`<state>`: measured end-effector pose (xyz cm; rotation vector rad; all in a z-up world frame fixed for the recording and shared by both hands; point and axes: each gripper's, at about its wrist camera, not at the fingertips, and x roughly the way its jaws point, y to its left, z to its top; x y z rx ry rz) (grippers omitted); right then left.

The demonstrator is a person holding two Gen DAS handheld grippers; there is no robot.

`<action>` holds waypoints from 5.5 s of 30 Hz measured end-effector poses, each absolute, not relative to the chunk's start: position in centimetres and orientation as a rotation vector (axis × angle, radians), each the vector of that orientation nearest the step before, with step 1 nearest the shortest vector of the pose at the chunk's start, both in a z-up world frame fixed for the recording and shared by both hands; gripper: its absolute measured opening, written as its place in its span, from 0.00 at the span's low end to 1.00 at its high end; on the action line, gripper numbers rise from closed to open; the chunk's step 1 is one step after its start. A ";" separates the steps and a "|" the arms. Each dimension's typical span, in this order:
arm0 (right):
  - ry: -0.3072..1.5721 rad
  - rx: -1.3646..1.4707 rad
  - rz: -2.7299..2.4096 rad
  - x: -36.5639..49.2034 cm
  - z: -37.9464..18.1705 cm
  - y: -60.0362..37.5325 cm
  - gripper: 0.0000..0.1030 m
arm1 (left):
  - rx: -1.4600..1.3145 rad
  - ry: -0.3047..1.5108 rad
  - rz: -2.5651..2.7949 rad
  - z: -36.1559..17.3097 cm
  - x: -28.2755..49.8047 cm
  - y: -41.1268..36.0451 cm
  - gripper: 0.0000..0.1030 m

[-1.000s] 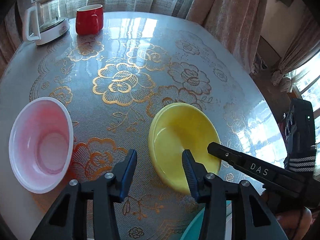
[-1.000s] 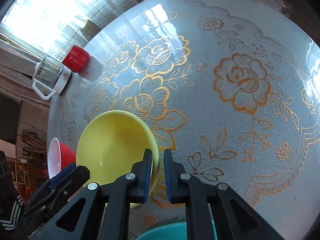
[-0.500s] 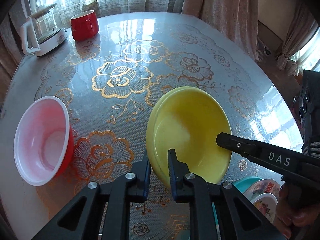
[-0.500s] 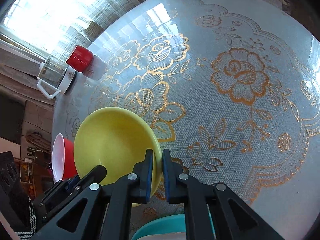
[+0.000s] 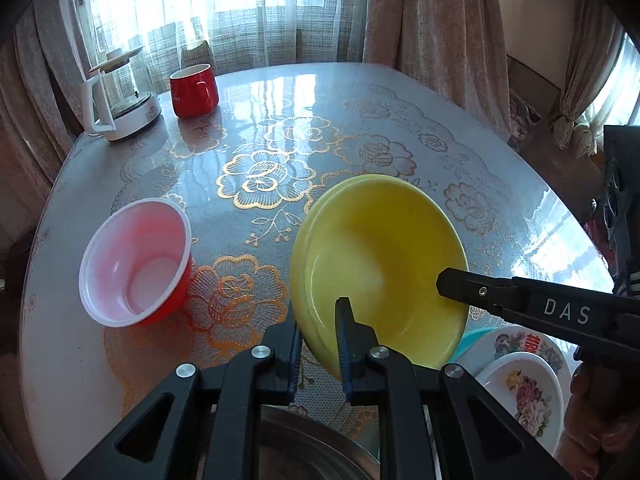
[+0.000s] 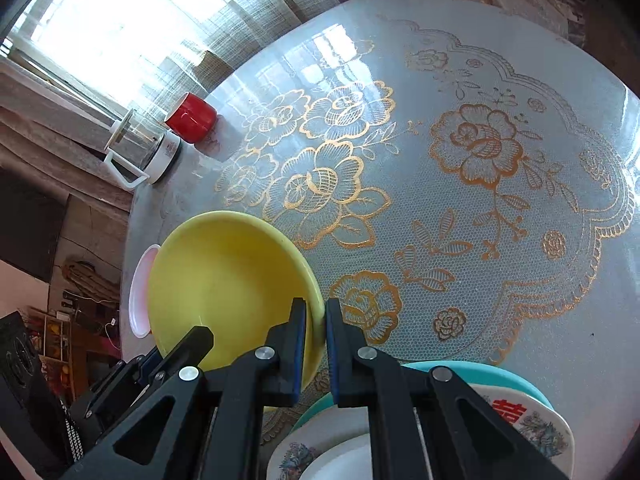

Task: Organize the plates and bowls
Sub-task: 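Lift the yellow bowl with the left tool and carry it over the steel bowl, then lower the yellow bowl into the steel bowl and open the left tool, then move the left tool toward the red plastic bowl, then close the left tool on the rim of the red bowl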

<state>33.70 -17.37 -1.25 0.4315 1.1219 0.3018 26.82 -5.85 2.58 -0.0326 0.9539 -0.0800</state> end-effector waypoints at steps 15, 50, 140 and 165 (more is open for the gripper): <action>0.969 0.450 0.372 25.1 2.4 -17.7 0.10 | -0.126 0.915 -0.122 4.2 20.4 -4.1 0.16; 1.029 0.352 0.486 18.7 -1.7 -9.3 0.12 | -0.237 0.940 -0.013 -0.3 11.1 3.6 0.16; 0.902 0.288 0.398 18.6 1.0 -11.1 0.29 | -0.588 0.761 0.029 1.8 21.2 13.6 0.73; 1.013 0.225 0.352 29.2 1.8 -3.9 0.30 | -0.796 0.824 -0.089 -2.8 25.6 17.8 0.51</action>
